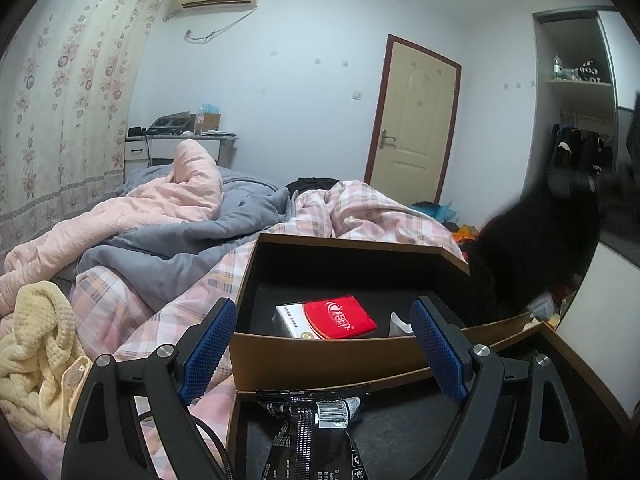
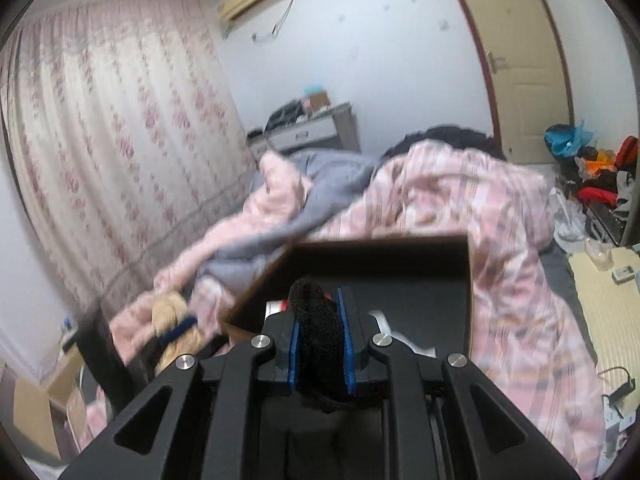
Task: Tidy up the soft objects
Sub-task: 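Lift the black cloth with the right gripper over the upper box, then lower the black cloth into the upper box and open the right gripper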
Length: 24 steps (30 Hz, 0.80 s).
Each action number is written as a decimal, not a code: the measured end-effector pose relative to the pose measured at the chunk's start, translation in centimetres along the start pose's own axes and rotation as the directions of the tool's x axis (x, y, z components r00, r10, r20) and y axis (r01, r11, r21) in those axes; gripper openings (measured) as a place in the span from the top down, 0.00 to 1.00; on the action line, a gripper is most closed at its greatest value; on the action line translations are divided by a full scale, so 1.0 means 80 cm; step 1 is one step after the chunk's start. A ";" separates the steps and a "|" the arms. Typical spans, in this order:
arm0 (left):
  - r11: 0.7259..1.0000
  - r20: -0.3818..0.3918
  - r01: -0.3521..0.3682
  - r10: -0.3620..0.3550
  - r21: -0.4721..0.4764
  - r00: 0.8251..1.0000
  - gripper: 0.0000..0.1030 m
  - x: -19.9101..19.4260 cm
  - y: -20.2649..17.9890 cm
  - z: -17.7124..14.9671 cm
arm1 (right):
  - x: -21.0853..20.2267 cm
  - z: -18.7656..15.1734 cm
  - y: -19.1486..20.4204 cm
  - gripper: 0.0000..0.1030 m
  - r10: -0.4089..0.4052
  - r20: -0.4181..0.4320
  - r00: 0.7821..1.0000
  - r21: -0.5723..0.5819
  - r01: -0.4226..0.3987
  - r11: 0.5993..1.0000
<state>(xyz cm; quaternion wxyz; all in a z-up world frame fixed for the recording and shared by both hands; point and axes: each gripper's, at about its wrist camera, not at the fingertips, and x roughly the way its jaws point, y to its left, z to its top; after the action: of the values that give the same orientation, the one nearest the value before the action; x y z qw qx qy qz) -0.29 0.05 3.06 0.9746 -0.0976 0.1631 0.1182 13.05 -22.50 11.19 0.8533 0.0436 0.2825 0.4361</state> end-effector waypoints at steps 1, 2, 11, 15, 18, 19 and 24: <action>1.000 -0.002 -0.003 0.003 0.006 1.000 0.16 0.000 -0.001 0.000 | -0.001 0.005 -0.001 0.87 0.003 0.030 1.000 0.012 -0.003 1.000; 1.000 -0.004 -0.005 0.005 0.012 1.000 0.16 0.001 -0.002 0.000 | -0.001 0.009 -0.003 0.87 0.008 0.061 0.998 0.023 -0.009 1.000; 0.998 -0.107 -0.017 0.023 0.059 0.994 0.16 0.017 -0.010 -0.004 | 0.092 -0.039 -0.056 0.84 -0.086 -0.168 0.982 0.129 0.108 0.986; 0.999 -0.097 -0.015 0.019 0.041 0.995 0.16 0.015 -0.006 -0.003 | 0.107 -0.064 -0.073 0.48 -0.100 -0.257 0.961 0.159 0.144 0.977; 0.999 -0.106 -0.017 0.020 0.029 0.994 0.16 0.018 -0.003 -0.004 | 0.081 -0.065 -0.070 0.15 -0.116 -0.193 0.974 0.152 0.146 0.978; 0.999 -0.108 -0.017 0.020 0.028 0.994 0.16 0.019 -0.002 -0.005 | 0.073 -0.060 -0.070 0.14 -0.118 -0.174 0.978 0.145 0.144 0.979; 0.999 -0.123 -0.023 0.027 0.035 0.992 0.16 0.023 -0.001 -0.007 | 0.047 -0.064 -0.078 0.01 -0.086 -0.111 0.990 0.136 0.101 0.986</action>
<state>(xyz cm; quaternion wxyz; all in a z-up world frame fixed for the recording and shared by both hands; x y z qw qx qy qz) 1.30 0.20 1.93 0.9625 -0.0864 0.2264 0.1215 16.60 -24.32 3.20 0.8516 0.0679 0.3588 0.3762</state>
